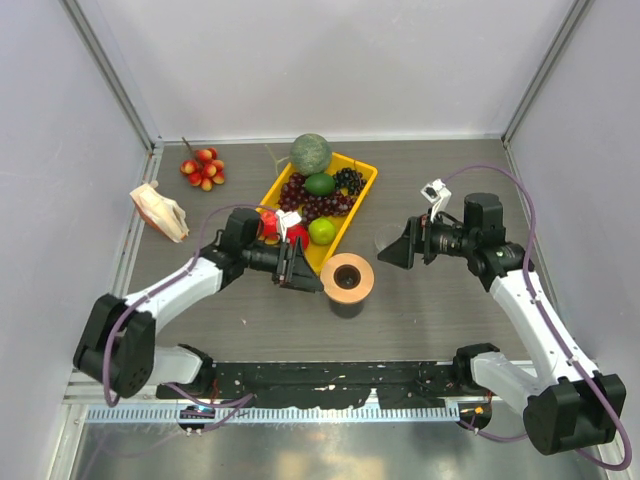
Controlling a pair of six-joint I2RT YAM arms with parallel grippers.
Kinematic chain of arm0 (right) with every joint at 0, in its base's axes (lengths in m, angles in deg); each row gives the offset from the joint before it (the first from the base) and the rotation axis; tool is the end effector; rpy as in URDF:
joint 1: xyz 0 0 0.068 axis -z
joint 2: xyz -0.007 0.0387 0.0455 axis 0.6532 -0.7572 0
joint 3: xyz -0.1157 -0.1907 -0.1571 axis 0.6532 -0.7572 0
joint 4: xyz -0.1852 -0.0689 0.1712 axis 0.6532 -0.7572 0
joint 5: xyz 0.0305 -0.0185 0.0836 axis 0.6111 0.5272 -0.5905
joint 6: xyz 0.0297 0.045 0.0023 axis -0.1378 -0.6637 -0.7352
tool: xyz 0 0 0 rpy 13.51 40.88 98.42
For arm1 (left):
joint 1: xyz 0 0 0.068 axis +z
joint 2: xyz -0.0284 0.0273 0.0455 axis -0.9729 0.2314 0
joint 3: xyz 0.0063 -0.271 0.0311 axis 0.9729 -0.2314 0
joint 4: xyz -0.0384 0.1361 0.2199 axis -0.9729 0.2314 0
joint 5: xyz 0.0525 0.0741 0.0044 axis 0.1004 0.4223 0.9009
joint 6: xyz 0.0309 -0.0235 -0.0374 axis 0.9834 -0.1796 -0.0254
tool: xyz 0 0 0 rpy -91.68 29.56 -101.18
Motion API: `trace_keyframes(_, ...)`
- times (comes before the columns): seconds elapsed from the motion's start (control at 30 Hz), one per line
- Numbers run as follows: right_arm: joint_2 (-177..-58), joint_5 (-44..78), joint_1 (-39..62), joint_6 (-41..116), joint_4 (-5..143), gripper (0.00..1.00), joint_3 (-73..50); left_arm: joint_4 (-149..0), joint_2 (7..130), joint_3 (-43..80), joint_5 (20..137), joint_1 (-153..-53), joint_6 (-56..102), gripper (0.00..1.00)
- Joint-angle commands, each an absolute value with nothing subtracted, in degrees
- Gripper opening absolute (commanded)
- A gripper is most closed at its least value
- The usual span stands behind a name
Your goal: Place the coffee filter in the dripper
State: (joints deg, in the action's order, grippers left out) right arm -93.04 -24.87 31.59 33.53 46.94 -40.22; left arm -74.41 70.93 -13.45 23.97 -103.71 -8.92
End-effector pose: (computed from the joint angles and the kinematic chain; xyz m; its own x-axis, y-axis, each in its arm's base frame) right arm 0.2010 0.0598 0.2990 -0.6608 0.0191 -0.7503 -0.6202 0.5491 0.5602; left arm 0.2242 -0.1501 0.2174 -0.9636 0.1369 -0.2296 0.2573 0.2415 -0.9357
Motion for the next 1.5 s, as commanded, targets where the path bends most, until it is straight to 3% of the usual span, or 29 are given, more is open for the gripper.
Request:
trace_keyframes(0.0,-92.1,-25.4,31.6,46.2,40.1,0.96,-34.2,-51.0,63.6,-7.5,34.8,-102.5,16.2,0.77)
trace_keyframes(0.23,-91.4,-19.7,31.6,57.9,28.8,0.96,-33.3,-31.1,58.8,4.0,48.8,-105.7,54.6,0.59)
trace_keyframes(0.37,-91.6,-18.8,31.6,58.8,27.9,0.96,-33.4,-29.0,58.3,4.6,54.6,-110.2,65.4,0.6)
trace_keyframes(0.6,-90.7,-18.2,32.9,58.3,28.3,0.95,-33.7,-35.8,59.4,0.7,61.5,-115.9,66.5,0.61)
trace_keyframes(1.47,-92.3,-22.7,36.1,57.3,27.9,0.95,-33.5,-43.0,69.4,6.3,59.9,-125.4,64.5,0.55)
